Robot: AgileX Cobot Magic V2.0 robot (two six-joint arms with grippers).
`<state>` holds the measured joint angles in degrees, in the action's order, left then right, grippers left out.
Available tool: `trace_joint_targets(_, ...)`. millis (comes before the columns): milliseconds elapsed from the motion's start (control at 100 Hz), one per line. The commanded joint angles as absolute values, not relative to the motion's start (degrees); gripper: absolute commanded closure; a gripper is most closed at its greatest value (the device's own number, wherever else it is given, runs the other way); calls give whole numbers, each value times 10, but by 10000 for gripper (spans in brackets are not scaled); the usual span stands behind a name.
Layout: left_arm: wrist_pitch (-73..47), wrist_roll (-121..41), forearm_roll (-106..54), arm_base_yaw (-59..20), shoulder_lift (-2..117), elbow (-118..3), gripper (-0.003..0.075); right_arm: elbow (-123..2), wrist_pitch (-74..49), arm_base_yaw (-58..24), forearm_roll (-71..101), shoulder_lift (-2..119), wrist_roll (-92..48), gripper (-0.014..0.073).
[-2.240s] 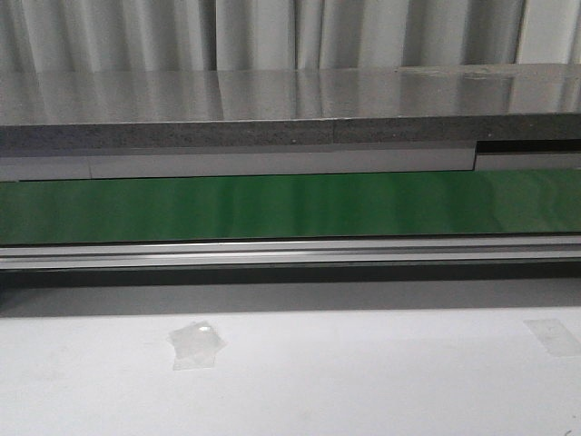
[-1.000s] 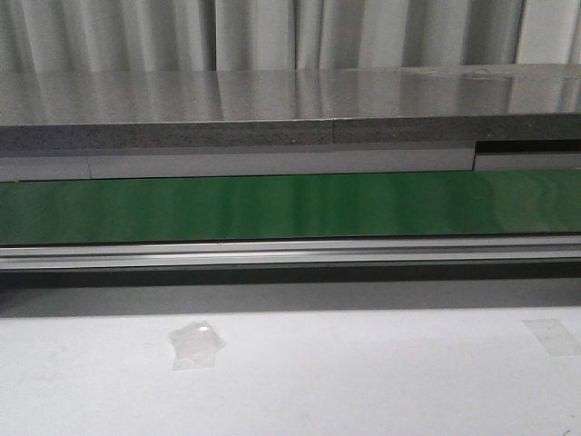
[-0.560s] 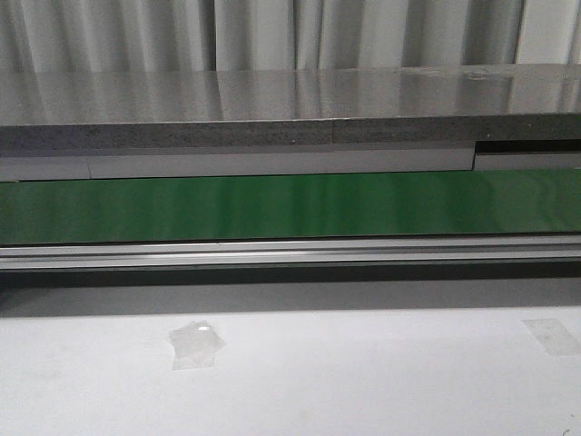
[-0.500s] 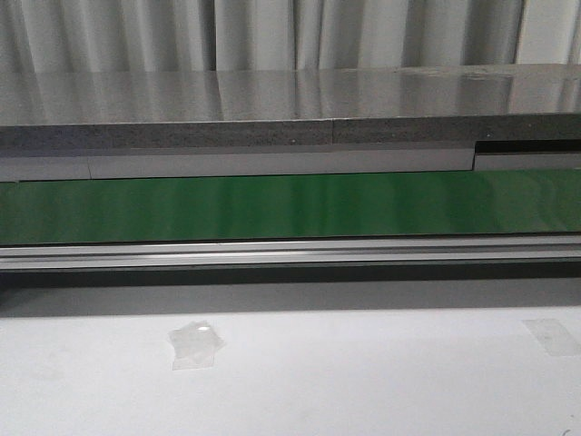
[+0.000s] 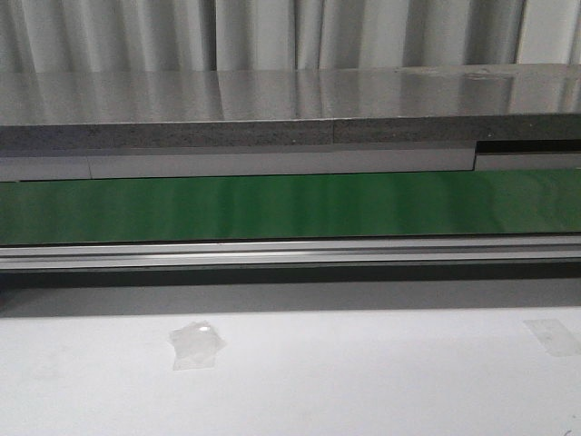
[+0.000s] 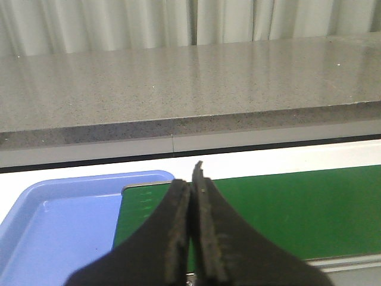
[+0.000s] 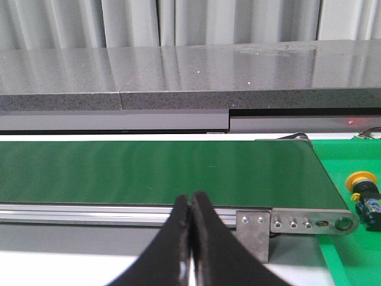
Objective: Move button from left to right
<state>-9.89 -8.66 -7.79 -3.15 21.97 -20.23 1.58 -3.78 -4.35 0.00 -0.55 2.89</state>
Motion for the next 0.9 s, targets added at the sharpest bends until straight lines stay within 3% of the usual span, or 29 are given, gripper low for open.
trace_joint_targets(0, -52, -86, -83, -32, 222, -219, 740, 7, 10, -44, -8, -17, 30, 662)
trace_joint_targets(890, -49, -86, -56, -32, 221, -215, 740, 7, 10, -44, -8, -17, 30, 662)
